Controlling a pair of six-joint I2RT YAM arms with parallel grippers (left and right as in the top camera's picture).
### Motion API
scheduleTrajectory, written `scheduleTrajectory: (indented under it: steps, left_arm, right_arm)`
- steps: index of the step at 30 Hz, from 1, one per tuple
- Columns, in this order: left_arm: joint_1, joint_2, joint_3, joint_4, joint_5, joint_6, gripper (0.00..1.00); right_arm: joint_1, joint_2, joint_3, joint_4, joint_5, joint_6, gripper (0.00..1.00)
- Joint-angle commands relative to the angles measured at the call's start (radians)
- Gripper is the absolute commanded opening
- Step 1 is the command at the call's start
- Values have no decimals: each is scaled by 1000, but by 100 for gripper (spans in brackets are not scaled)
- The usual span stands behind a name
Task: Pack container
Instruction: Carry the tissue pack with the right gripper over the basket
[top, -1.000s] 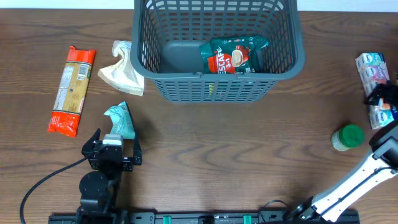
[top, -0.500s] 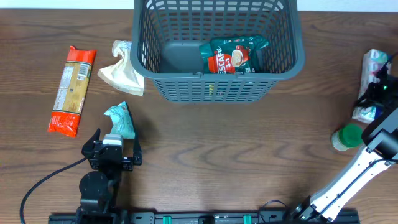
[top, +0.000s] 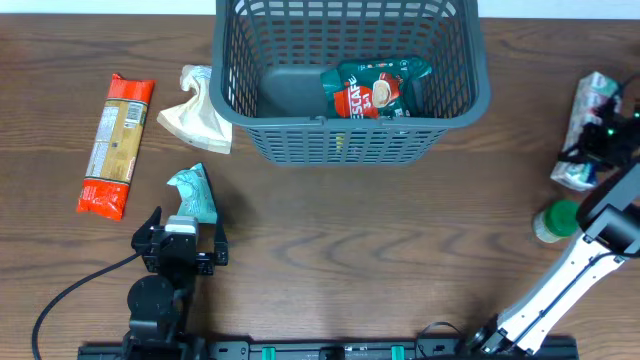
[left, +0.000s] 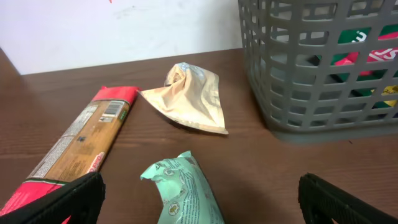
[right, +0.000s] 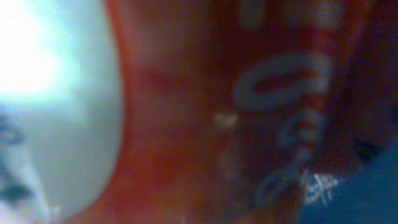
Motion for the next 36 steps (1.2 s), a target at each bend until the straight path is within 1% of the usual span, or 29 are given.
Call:
scheduleTrajectory:
  steps: [1, 10, 15, 21, 24, 28, 34, 36]
  left_arm:
    - [6, -6, -24, -9, -5, 6, 99]
    - [6, -6, -24, -9, -5, 6, 99]
    - [6, -6, -24, -9, -5, 6, 98]
    - [6, -6, -24, -9, -5, 6, 99]
    - [6, -6, -24, -9, -5, 6, 99]
    - [6, -6, -24, -9, -5, 6, 99]
    - [6, -6, -24, -9, -5, 6, 99]
    - [6, -6, -24, -9, -5, 6, 99]
  right_arm:
    - [69, -106, -15, 11, -79, 19, 1]
    - [204, -449, -15, 63, -77, 31, 1]
    - [314, -645, -15, 90, -76, 19, 1]
    - [507, -815, -15, 92, -76, -153, 1]
    - [623, -854, -15, 90, -76, -246, 1]
    - [764, -863, -15, 77, -76, -333, 1]
    - [913, -838, -16, 13, -76, -490, 1]
    - [944, -824, -16, -6, -76, -515, 1]
